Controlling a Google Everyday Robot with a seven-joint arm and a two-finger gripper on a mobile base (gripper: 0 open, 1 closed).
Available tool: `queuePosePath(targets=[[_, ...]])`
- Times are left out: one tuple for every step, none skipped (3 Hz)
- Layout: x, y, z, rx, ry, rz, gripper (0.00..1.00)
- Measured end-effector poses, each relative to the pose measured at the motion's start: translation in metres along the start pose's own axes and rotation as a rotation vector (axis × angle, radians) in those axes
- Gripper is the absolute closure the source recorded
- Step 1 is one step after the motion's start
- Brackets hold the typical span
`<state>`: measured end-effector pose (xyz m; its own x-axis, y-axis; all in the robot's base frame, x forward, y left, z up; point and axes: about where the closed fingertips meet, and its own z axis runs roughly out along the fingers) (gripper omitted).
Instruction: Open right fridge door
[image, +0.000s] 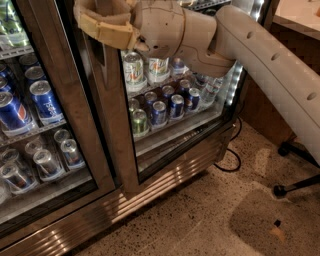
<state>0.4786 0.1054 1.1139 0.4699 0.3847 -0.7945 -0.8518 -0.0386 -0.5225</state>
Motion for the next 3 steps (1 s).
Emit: queuePosePath(targets=[[-0.0035,0.0038,0.0,0.004,-0.002,0.007,1.0],[-0.0075,0.0069,-0.0041,0.012,-0.002,0.012,1.0],[-0.0075,0.0069,-0.0041,0.012,-0.002,0.012,1.0]])
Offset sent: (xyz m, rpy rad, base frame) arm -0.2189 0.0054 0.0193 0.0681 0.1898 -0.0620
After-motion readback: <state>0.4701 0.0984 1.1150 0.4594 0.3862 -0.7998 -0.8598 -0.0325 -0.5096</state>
